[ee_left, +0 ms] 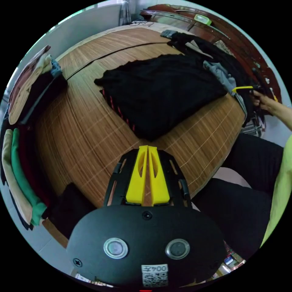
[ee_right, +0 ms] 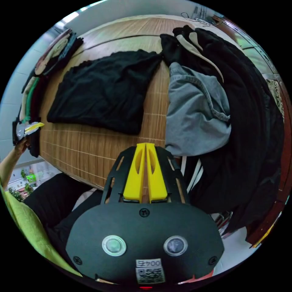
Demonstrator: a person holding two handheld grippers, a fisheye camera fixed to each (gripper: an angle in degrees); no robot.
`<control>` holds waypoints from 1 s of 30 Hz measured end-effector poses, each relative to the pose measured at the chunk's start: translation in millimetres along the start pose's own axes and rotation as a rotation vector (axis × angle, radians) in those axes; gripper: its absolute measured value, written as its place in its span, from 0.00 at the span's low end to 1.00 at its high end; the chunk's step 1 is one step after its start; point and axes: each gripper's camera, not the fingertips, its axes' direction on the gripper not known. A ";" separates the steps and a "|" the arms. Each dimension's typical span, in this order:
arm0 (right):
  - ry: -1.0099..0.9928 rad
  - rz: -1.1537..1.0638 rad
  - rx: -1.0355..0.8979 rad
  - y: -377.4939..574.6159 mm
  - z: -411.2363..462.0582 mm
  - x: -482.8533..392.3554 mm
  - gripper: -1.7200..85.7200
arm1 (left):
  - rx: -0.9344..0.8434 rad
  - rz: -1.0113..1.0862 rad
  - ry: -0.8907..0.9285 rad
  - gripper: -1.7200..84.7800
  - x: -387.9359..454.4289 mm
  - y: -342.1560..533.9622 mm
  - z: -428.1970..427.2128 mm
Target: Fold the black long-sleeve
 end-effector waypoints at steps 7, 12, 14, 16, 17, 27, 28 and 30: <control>0.255 -0.108 -0.131 -1.4 48.5 -58.7 0.13 | -0.088 -0.063 -0.161 0.02 45.4 18.2 58.0; 0.394 -0.208 -0.140 -9.0 62.7 -88.6 0.14 | -0.089 -0.060 -0.240 0.02 58.9 23.9 69.8; 0.357 -0.175 -0.130 -13.5 63.0 -86.5 0.14 | -0.107 -0.078 -0.239 0.02 57.7 23.1 75.3; 0.317 -0.142 -0.126 -17.7 62.4 -82.7 0.14 | -0.142 -0.131 -0.214 0.03 50.5 20.9 81.0; 0.294 -0.122 -0.130 -21.3 62.2 -80.5 0.14 | -0.150 -0.141 -0.210 0.03 49.0 20.4 82.2; 0.290 -0.424 -0.019 -55.0 53.1 -96.6 0.15 | -0.067 0.050 -0.158 0.12 19.2 49.7 78.5; 0.309 -0.473 -0.021 -60.4 56.6 -100.7 0.16 | -0.061 0.066 -0.165 0.13 13.7 51.4 79.3; 0.308 -0.512 -0.025 -69.9 58.9 -104.3 0.16 | -0.050 0.079 -0.167 0.14 4.2 51.6 81.0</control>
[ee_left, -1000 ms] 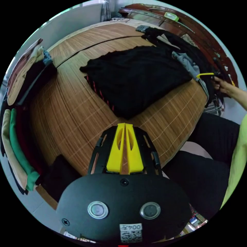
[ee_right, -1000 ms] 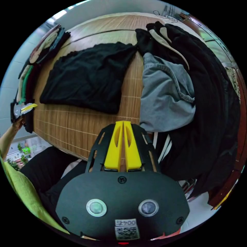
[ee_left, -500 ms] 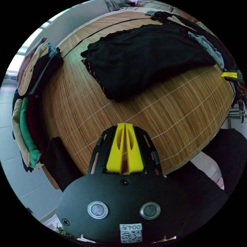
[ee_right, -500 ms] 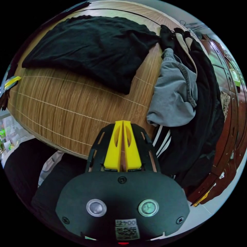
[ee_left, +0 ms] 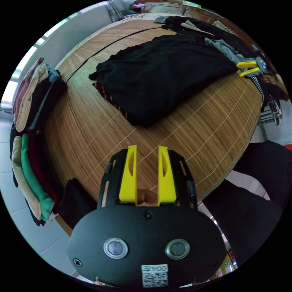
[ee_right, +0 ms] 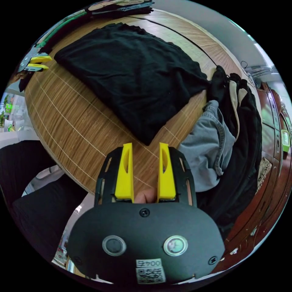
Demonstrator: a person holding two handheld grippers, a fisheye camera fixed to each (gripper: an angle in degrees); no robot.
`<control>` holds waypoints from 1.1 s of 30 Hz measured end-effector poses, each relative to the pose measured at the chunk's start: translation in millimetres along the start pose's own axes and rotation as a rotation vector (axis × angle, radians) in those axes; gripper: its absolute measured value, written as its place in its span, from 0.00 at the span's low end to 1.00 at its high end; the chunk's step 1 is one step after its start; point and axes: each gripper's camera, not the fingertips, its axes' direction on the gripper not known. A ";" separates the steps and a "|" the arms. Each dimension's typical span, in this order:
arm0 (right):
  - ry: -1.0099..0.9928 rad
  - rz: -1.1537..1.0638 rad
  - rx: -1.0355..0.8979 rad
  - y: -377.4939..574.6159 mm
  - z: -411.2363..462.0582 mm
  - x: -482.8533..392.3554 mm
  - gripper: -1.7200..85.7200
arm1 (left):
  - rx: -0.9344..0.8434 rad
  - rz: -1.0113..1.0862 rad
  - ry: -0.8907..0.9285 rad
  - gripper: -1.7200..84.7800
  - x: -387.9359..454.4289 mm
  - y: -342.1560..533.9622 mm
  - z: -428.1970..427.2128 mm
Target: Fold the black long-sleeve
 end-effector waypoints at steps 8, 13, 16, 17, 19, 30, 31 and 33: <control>-0.095 0.003 -0.007 -30.0 4.9 20.7 0.13 | 0.037 0.090 -0.011 0.13 -21.0 -7.8 20.6; -0.102 -0.007 0.014 -40.4 6.8 20.6 0.05 | 0.056 0.158 -0.043 0.08 -29.0 -11.3 36.1; -0.079 -0.001 0.011 -36.5 9.8 27.4 0.03 | 0.059 0.177 -0.037 0.05 -41.5 -5.3 39.3; -0.102 0.028 0.017 -30.6 10.5 34.7 0.02 | 0.061 0.176 -0.031 0.05 -45.2 -2.7 39.3; -0.137 0.072 0.021 -19.7 12.2 43.6 0.02 | 0.064 0.150 0.002 0.04 -60.0 11.7 40.5; -0.200 0.102 -0.081 37.2 38.1 12.0 0.07 | 0.002 0.124 0.122 0.05 -35.6 72.9 76.0; -0.202 0.110 -0.091 40.4 38.5 10.2 0.10 | -0.014 0.096 0.134 0.06 -38.5 75.8 77.7; -0.163 0.120 -0.124 48.2 38.1 8.5 0.12 | -0.052 0.055 0.154 0.08 -47.8 82.6 78.7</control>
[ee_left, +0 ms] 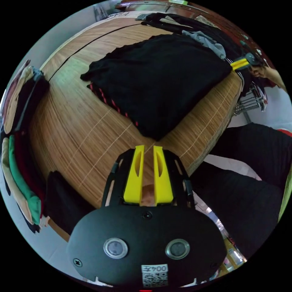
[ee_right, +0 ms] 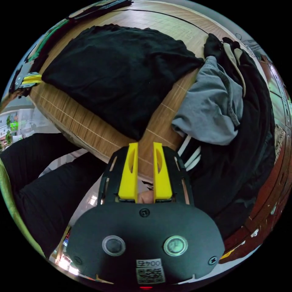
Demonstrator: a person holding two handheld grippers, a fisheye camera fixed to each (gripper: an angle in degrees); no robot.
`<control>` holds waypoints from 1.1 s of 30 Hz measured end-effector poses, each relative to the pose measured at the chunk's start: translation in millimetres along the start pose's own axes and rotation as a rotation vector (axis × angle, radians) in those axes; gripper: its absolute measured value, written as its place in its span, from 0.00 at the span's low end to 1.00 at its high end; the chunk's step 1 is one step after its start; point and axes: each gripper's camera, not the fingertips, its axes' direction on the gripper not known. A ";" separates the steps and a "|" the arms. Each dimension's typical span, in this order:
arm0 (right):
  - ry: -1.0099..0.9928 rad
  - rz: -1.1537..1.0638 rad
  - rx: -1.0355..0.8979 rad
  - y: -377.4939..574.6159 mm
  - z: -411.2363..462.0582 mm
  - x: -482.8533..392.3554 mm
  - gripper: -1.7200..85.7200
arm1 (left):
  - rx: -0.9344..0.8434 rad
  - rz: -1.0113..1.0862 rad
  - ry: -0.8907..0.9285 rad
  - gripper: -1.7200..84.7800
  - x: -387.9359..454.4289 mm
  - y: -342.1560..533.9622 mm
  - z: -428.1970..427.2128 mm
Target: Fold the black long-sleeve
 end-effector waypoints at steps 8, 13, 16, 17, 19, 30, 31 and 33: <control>-0.138 0.307 0.278 4.4 -34.5 16.6 0.10 | 0.284 -0.378 0.101 0.05 -65.4 19.2 -43.1; -0.099 0.271 0.189 -40.1 11.9 5.8 0.08 | 0.269 -0.360 0.046 0.03 -46.0 -62.6 40.1; -0.202 0.282 0.202 -29.2 18.9 27.1 0.08 | 0.271 -0.393 0.041 0.02 -53.6 -49.7 83.3; -0.235 0.283 0.198 -24.7 14.1 36.6 0.08 | 0.262 -0.419 0.072 0.02 -58.9 -47.0 84.9; -0.258 0.277 0.263 -16.6 0.0 48.1 0.07 | 0.299 -0.461 0.080 0.02 -68.0 -38.0 71.8; -0.279 0.329 0.249 -104.6 30.5 120.0 0.08 | 0.166 -0.316 -0.089 0.02 -117.5 -165.1 161.1; -0.315 0.335 0.258 -98.9 26.7 130.3 0.09 | 0.216 -0.347 -0.050 0.02 -126.9 -164.3 165.3; -0.338 0.332 0.306 -75.6 15.7 141.3 0.10 | 0.180 -0.394 -0.008 0.02 -134.7 -163.7 169.6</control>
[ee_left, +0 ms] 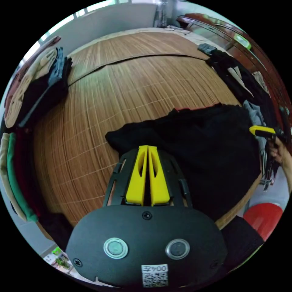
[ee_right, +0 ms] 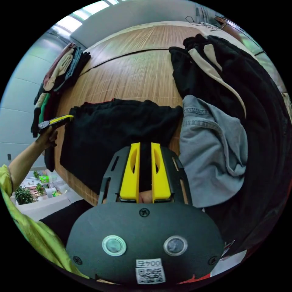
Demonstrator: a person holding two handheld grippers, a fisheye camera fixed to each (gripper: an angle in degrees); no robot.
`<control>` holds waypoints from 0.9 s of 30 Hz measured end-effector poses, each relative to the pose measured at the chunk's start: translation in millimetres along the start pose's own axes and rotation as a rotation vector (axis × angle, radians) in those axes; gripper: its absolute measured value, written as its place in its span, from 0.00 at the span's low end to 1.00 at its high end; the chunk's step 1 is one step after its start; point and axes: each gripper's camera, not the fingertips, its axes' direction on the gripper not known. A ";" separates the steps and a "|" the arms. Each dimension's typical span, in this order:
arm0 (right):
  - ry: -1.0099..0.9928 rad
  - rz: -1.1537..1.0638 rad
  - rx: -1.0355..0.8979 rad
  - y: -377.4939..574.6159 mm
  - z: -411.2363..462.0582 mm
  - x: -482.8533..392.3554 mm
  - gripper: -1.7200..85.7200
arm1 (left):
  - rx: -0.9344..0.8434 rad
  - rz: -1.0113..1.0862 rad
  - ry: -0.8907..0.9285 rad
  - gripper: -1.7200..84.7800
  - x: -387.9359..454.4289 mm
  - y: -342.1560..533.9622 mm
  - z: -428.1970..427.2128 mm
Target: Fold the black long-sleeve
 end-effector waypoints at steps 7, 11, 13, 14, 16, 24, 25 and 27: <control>-0.248 0.297 -0.158 132.6 -9.3 70.9 0.14 | 0.163 0.327 0.053 0.06 81.4 96.8 -10.3; -0.420 0.466 -0.133 167.1 9.1 99.1 0.16 | 0.172 0.583 0.062 0.10 167.3 148.6 11.4; -0.468 0.521 -0.129 168.3 19.9 110.2 0.14 | 0.203 0.716 0.072 0.12 220.0 171.7 27.2; -0.489 0.554 -0.110 168.8 23.7 117.4 0.11 | 0.210 0.746 0.074 0.12 231.8 175.9 31.2; -0.507 0.604 -0.100 169.5 26.2 126.5 0.04 | 0.243 0.872 0.052 0.14 278.0 190.7 49.5; -0.710 0.568 -0.103 160.6 -9.9 131.8 0.02 | 0.330 1.083 -0.222 0.18 388.2 224.1 103.0; -0.736 0.552 -0.108 157.7 -14.1 131.7 0.02 | 0.328 1.085 -0.259 0.18 398.2 225.3 111.0; -0.777 0.526 -0.112 153.2 -18.7 131.0 0.02 | 0.315 1.063 -0.327 0.17 409.0 223.2 122.9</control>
